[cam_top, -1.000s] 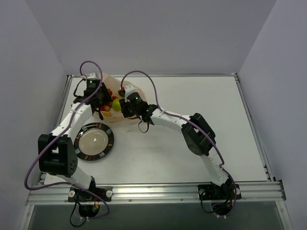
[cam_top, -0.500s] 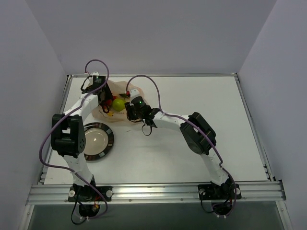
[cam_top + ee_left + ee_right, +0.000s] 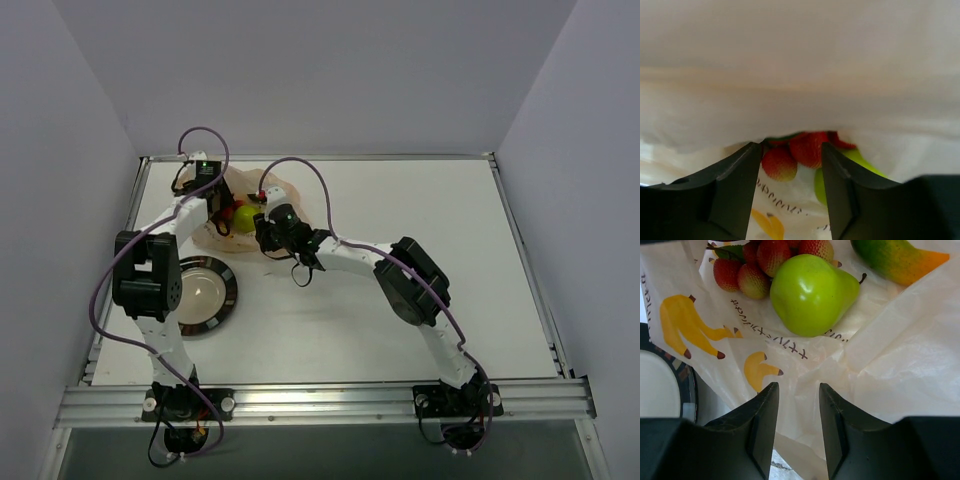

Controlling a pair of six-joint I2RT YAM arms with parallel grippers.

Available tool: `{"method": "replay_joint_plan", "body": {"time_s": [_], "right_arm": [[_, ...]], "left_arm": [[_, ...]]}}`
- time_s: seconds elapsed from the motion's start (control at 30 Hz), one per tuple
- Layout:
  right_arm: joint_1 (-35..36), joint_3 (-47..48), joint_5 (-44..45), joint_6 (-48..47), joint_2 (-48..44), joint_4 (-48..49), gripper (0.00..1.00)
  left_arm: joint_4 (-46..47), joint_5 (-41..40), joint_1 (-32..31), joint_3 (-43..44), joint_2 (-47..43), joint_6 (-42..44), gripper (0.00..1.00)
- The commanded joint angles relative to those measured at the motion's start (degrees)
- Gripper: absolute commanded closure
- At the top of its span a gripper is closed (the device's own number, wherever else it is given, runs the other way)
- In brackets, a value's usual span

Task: Take the fake fruits out of the plastic bag

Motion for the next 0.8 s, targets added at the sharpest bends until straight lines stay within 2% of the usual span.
{"method": "replay_joint_plan", "body": {"time_s": [0.0,0.07,0.1,0.13,0.2,0.23,0.3,0.47,0.6,0.63,0.77], "right_arm": [[0.0,2.4,0.9,1.1,-2.4,2.5,0.66],[-0.1,2.9,1.4,1.7,-2.1,2.7,0.66],[0.0,2.8,1.3,2.1,-2.1,3.1,0.66],[-0.1,2.7,1.2,2.4,-2.1,3.4,0.66],[0.1,2.0,0.6,3.1,-2.7,4.0,0.66],[0.2,1.6,0.6,3.1,-2.9,4.2,0.65],[0.4,0.3,0.6,3.3,-3.8,4.7,0.65],[0.4,-1.2,1.0,3.6,-5.3,5.7,0.64],[0.4,-3.3,1.1,4.2,-6.7,6.9,0.64],[0.4,-3.8,1.1,4.2,-7.4,7.4,0.64],[0.3,-4.8,1.6,4.5,-8.1,8.2,0.64]], "left_arm": [[4.8,-3.7,-0.8,-4.1,-8.3,-1.0,0.54],[6.2,-6.0,-1.2,-7.3,-10.7,-0.2,0.59],[6.2,-10.0,-1.5,-7.9,-12.8,0.0,0.75],[6.2,-11.7,-1.5,-8.6,-13.9,0.1,0.82],[7.2,-13.8,-1.4,-10.3,-16.5,0.7,0.92],[7.3,-13.8,-1.6,-10.6,-17.1,1.1,0.93],[6.4,-12.3,-2.1,-10.9,-18.2,0.9,0.93],[2.5,-9.5,-6.6,-11.4,-19.0,-1.1,0.79],[-0.2,-8.3,-7.7,-9.4,-16.4,-4.8,0.75],[-0.2,-7.9,-8.0,-8.8,-15.7,-5.1,0.70],[-0.8,-10.0,-8.1,-5.3,-11.1,-5.8,0.68]]}}
